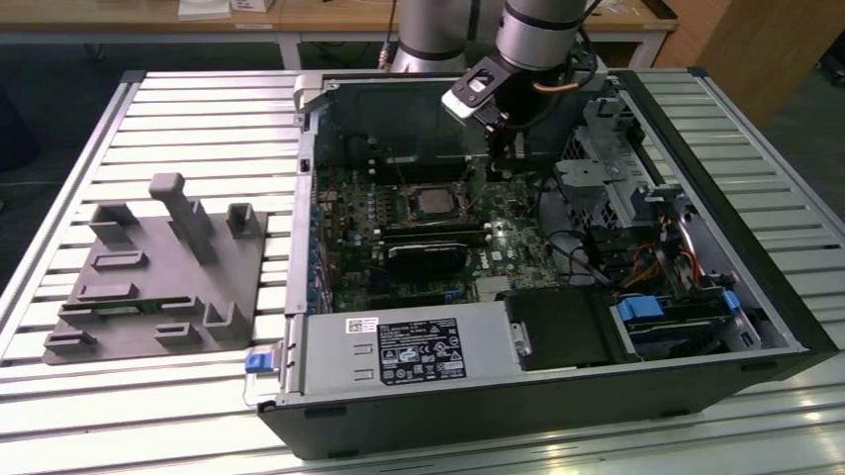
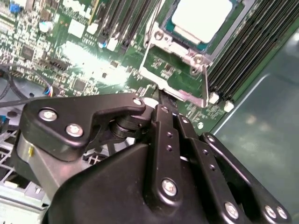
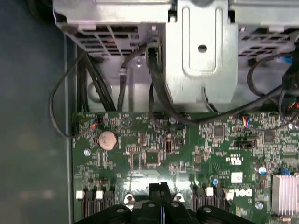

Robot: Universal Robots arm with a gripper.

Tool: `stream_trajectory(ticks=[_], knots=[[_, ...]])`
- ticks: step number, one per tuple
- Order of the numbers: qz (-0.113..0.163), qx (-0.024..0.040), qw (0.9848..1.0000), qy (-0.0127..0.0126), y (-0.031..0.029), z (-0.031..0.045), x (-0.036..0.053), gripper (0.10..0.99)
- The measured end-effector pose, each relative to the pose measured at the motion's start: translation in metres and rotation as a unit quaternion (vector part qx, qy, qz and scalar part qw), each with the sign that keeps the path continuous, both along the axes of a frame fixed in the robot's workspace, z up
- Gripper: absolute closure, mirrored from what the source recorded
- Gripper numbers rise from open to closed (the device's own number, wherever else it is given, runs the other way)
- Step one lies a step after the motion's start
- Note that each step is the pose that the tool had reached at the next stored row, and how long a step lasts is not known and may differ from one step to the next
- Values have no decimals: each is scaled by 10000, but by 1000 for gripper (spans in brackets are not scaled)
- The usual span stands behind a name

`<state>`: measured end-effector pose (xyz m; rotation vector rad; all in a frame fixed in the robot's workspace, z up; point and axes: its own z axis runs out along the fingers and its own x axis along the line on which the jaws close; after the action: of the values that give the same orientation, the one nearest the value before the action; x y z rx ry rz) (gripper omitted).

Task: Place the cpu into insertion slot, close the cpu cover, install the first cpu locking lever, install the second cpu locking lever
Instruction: 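Close the cpu cover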

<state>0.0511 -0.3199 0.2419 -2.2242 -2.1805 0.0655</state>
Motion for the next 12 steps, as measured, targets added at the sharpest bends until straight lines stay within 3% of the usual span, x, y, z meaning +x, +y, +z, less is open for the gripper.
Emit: stream_trajectory(ticks=[12], knots=[[0, 4, 9999, -108, 0, 0, -316, 980]])
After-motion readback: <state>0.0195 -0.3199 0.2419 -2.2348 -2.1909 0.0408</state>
